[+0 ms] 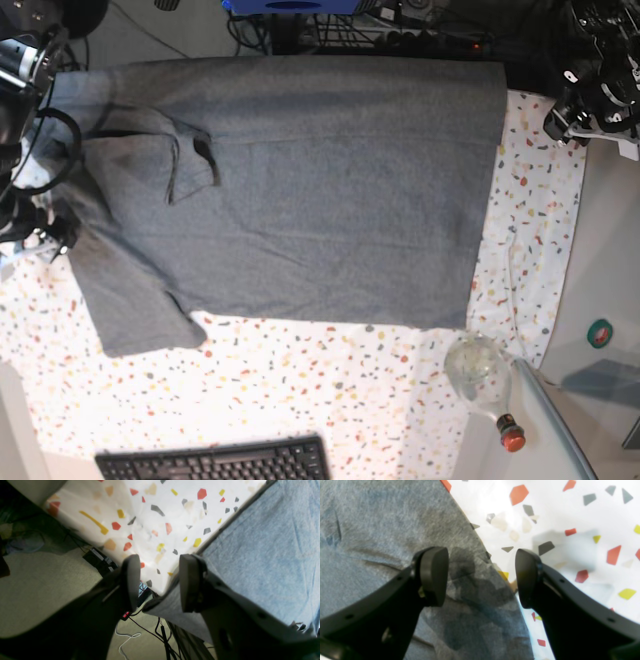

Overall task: Layout the t-shirt on the table in an organized manner, then fold the t-shirt properly
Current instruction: 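Grasp the shirt hem with the right gripper and pull it outward, then grasp the shirt's side edge with both grippers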

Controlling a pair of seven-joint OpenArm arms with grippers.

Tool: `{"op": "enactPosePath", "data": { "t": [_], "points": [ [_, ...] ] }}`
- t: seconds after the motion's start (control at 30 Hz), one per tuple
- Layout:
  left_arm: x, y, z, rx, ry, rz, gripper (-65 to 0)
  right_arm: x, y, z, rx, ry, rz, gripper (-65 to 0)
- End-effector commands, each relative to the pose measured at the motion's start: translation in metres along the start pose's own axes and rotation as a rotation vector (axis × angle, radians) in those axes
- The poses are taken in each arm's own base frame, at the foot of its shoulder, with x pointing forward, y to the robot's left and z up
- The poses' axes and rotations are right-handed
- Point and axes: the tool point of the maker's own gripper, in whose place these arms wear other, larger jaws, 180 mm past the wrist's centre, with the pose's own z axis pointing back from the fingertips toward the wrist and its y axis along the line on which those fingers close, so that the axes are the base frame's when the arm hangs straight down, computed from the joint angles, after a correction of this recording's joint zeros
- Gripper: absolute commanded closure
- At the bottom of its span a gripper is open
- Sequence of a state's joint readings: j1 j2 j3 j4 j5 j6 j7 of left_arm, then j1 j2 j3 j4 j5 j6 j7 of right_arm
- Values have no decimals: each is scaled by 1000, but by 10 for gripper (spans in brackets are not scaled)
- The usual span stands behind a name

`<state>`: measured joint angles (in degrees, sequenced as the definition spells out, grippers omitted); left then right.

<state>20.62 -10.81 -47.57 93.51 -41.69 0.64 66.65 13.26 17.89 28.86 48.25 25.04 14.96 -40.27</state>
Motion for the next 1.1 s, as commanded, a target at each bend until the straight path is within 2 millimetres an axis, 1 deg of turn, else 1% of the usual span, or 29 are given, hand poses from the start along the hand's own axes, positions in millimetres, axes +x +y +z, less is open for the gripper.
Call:
{"op": "enactPosePath", "data": {
  "t": [0.0, 0.07, 0.13, 0.23, 0.3, 0.37, 0.53, 0.57, 0.63, 0.67, 0.7, 0.77, 0.8, 0.87, 0.93, 0.97, 1.0, 1.07],
  "points": [
    [13, -3, 5, -8, -33, -17, -253, 14, -1, 5, 1, -37, 8, -381],
    [11, -2, 2, -8, -24, -12, -253, 4, 4, 0, 12, -25, 0, -381],
    [7, 1, -1, -3, -9, 1, -253, 0, 6, -1, 14, -20, -4, -381],
    [5, 2, -2, -2, -4, 5, -253, -1, 7, -2, 16, -20, -3, -377],
    [6, 2, -2, -2, -6, 5, -253, -1, 7, -2, 16, -18, 1, -345],
    [6, 3, -2, -1, -8, 7, -253, 0, 8, -2, 18, -21, 1, -282],
    [6, 2, -3, -3, -7, 5, -253, 1, 9, -2, 19, -19, 1, -35],
    [6, 1, -3, -5, -7, 4, -253, 1, 9, -2, 19, -19, 1, 0],
    [13, -10, -5, -25, -19, -7, -257, 2, 10, -2, 21, -22, 1, 0],
    [19, -16, -7, -30, -20, -39, -258, 5, 11, -1, 24, -27, -4, 0],
    [21, -25, -10, -33, -11, -80, -260, 10, 14, 0, 30, -37, -4, 0],
    [28, -51, -19, -46, -11, -165, -260, 14, 14, 2, 31, -36, 3, 0],
    [33, -63, -23, -46, -19, -204, -268, 20, 16, 6, 32, -45, 14, 0],
    [44, -83, -33, -44, -29, -248, -321, 34, 24, 18, 38, -84, 53, 0],
    [59, -106, -48, -42, -30, -268, -390, 40, 29, 31, 32, -113, 100, 0],
    [64, -116, -56, -42, -24, -275, -418, 41, 36, 34, 43, -123, 113, 0],
    [68, -128, -65, -49, -6, -282, -443, 42, 45, 37, 55, -133, 123, 0],
    [66, -149, -83, -68, 48, -286, -474, 45, 51, 43, 59, -140, 139, 0]
  ]
}}
